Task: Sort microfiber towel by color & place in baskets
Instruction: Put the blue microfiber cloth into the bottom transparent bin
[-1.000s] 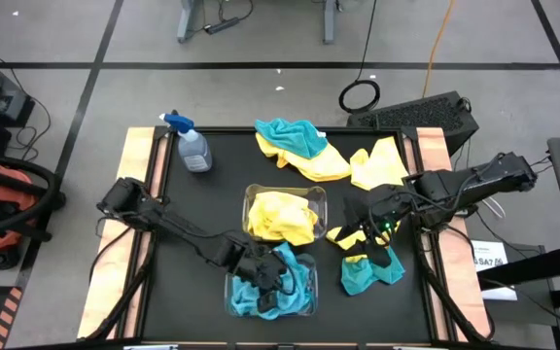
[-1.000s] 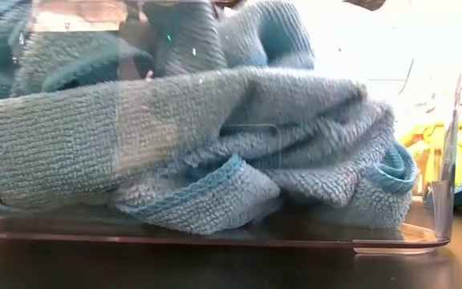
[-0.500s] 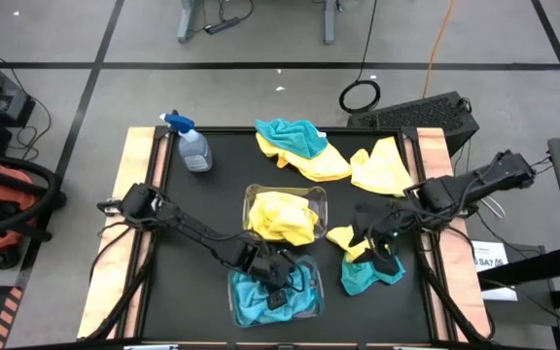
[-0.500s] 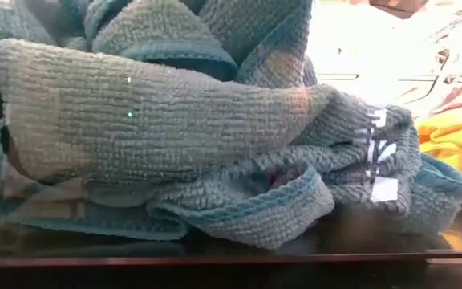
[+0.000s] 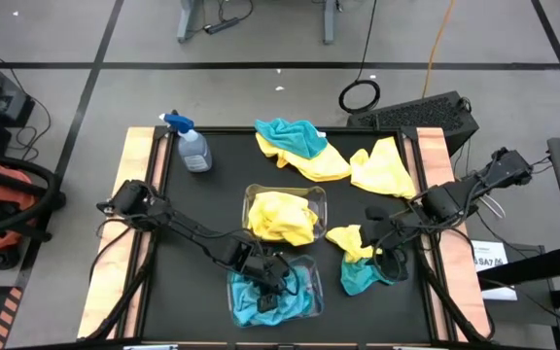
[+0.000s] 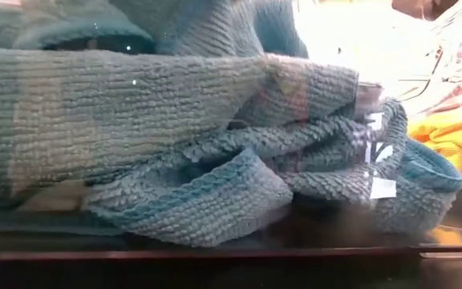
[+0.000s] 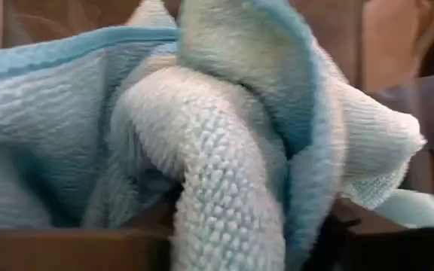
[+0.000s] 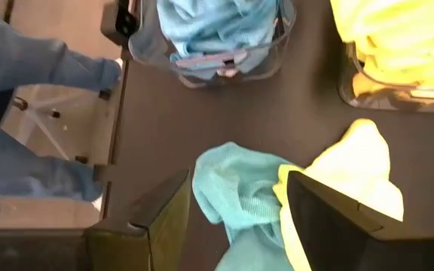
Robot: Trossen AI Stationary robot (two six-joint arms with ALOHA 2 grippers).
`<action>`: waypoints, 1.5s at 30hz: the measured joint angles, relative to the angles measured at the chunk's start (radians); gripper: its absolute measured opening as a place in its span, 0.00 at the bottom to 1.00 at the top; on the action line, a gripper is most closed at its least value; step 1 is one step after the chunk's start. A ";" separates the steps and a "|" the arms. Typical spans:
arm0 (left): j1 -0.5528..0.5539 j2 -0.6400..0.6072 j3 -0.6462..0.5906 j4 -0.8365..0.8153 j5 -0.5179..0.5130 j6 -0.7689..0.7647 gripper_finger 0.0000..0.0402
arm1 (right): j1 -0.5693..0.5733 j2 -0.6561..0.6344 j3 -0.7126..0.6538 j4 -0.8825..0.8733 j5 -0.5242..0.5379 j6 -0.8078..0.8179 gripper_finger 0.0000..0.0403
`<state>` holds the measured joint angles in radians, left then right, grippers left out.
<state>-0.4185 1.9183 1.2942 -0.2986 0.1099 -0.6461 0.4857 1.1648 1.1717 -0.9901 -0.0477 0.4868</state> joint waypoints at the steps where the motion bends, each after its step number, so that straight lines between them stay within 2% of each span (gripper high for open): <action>1: -0.001 -0.007 0.000 0.002 0.014 0.000 0.45 | 0.005 0.000 0.000 -0.002 0.002 0.000 0.53; 5: -0.002 -0.035 0.000 0.004 0.079 -0.001 0.57 | 0.024 0.000 0.000 -0.008 0.006 0.000 0.53; 8: -0.002 -0.056 0.000 0.008 0.110 -0.003 0.60 | 0.045 0.000 0.000 -0.017 0.041 0.001 0.53; 15: -0.002 -0.111 0.000 0.011 0.157 0.001 0.61 | 0.082 0.000 0.000 -0.033 0.099 0.010 0.53; 27: -0.009 -0.152 0.004 -0.018 0.250 0.017 0.61 | 0.140 0.000 -0.001 -0.038 0.107 0.063 0.53; 34: -0.009 -0.223 0.003 -0.069 0.226 0.033 0.61 | 0.188 0.000 -0.001 -0.038 0.155 0.087 0.53; 45: -0.005 -0.338 0.004 -0.120 0.087 0.053 0.61 | 0.212 0.000 -0.020 -0.024 0.184 0.116 0.53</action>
<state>-0.4232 1.5799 1.2980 -0.4183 0.1974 -0.5934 0.6975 1.1648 1.1519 -1.0142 0.1368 0.6029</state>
